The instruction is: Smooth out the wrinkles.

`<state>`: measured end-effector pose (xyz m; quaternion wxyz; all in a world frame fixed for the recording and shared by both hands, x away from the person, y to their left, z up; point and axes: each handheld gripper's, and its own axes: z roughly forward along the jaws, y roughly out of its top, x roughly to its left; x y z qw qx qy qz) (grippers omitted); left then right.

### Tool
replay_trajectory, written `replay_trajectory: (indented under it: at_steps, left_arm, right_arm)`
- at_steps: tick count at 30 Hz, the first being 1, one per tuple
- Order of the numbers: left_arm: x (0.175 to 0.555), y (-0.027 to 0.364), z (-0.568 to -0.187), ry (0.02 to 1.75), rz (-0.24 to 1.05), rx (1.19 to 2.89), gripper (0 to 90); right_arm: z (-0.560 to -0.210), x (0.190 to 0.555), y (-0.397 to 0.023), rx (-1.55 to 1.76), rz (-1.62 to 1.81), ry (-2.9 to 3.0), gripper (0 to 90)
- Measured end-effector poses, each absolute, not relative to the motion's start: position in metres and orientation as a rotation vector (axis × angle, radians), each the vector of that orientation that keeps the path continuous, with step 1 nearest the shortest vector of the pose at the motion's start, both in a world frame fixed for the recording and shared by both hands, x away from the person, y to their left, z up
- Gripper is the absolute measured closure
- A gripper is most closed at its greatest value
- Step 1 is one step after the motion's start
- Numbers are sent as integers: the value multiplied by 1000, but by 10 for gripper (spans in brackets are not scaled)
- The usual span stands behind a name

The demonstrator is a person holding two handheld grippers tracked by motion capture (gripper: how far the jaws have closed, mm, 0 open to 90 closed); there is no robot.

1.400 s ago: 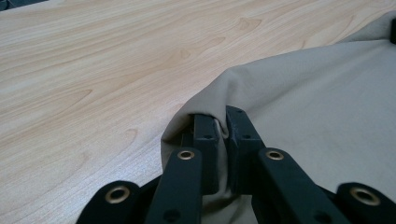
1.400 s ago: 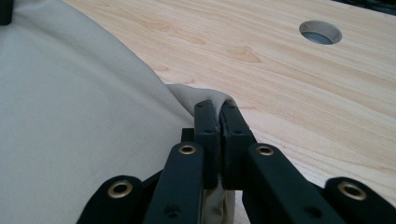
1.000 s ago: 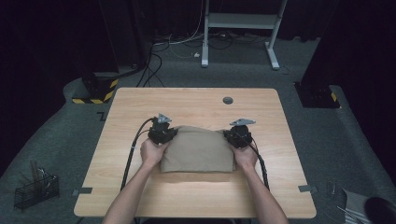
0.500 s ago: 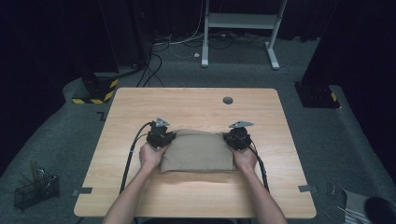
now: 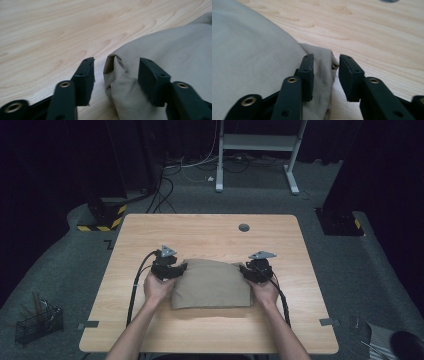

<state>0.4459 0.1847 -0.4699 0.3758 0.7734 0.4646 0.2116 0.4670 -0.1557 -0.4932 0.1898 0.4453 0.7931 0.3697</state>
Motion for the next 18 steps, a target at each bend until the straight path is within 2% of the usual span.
replay_trajectory:
  at_steps: [3, 8, 11, 13, 18]
  left_arm:
    - [439, 180, -462, 1162, 572, 1963, 413]
    - [434, 164, -464, 1072, 521, 2009, 398]
    - [440, 156, -479, 1092, 465, 2068, 381]
    - [440, 157, -488, 1112, 427, 2037, 389]
    - [435, 165, -492, 1104, 403, 2022, 390]
  right_arm:
    - [-485, 464, -156, 1232, 1091, 2198, 638]
    - [-476, 462, -141, 1147, 1151, 2258, 737]
    - [-484, 470, -129, 1144, 1109, 2309, 786]
    - [-493, 477, -126, 1164, 1072, 2308, 809]
    - [-512, 492, -138, 1263, 961, 2284, 858]
